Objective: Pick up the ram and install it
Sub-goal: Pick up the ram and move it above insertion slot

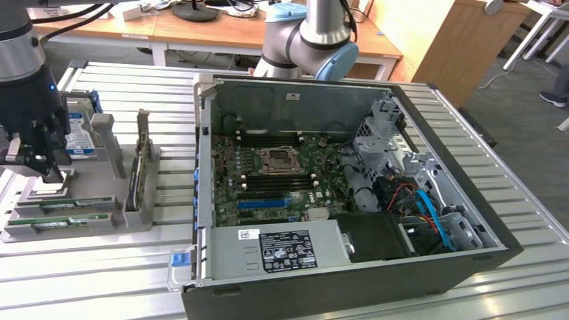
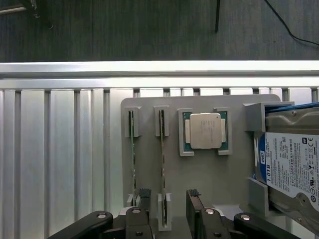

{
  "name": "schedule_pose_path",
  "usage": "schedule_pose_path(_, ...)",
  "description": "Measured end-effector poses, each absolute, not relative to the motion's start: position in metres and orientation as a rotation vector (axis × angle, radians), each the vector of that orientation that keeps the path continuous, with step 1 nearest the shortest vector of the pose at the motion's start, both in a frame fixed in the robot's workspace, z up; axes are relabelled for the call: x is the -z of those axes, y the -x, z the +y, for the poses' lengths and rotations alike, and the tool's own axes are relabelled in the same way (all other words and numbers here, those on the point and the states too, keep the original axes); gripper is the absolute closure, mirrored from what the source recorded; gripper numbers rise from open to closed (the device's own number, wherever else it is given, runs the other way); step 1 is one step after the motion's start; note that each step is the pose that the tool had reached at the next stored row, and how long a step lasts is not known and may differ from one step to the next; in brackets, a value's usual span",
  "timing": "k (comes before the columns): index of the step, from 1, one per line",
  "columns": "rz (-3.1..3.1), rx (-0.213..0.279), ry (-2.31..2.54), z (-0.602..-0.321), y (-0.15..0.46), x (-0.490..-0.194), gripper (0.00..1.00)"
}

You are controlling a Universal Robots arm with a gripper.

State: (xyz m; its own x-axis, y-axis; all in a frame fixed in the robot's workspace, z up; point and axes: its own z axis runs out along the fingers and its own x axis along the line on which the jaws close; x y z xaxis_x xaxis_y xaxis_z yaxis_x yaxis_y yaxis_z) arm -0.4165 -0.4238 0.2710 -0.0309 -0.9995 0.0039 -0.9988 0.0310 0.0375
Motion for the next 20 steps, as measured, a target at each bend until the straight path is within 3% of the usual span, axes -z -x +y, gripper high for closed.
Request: schedule_pose_path(20, -2.235, 0.038, -2.167, -0.437, 0.417, -0.271, 0.59)
